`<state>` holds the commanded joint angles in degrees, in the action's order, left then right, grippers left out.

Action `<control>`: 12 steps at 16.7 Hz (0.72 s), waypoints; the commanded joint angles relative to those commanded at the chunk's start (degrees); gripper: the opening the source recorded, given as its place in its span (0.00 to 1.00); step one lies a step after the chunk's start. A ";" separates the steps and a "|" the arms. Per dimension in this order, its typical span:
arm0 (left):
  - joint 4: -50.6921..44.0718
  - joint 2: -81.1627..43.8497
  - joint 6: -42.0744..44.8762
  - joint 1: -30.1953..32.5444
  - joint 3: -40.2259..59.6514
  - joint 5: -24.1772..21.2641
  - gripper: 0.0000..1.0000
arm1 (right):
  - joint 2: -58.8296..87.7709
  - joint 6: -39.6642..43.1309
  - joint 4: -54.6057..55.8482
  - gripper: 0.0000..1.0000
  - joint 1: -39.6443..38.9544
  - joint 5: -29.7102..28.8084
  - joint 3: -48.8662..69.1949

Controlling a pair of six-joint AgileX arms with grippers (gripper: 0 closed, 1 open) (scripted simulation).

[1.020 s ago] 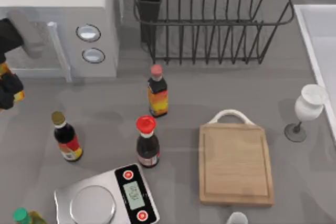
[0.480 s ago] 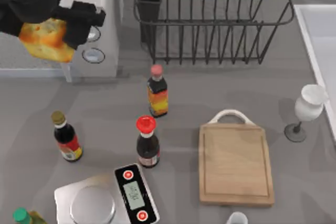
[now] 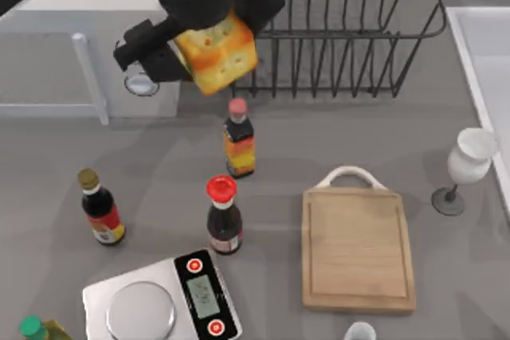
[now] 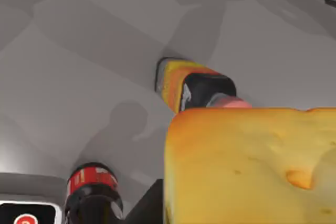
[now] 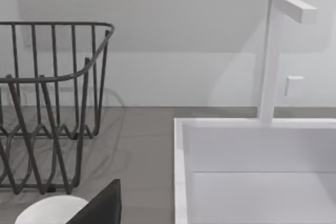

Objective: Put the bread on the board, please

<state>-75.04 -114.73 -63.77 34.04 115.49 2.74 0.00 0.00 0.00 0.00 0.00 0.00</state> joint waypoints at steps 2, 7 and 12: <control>-0.53 -3.85 -13.83 3.72 3.56 -0.82 0.00 | 0.00 0.00 0.00 1.00 0.00 0.00 0.00; -1.80 -13.36 -44.61 11.76 10.71 -2.57 0.00 | 0.00 0.00 0.00 1.00 0.00 0.00 0.00; -3.67 -21.59 -67.22 17.38 14.81 -3.26 0.00 | 0.00 0.00 0.00 1.00 0.00 0.00 0.00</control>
<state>-78.71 -136.33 -130.99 51.41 130.30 -0.52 0.00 0.00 0.00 0.00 0.00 0.00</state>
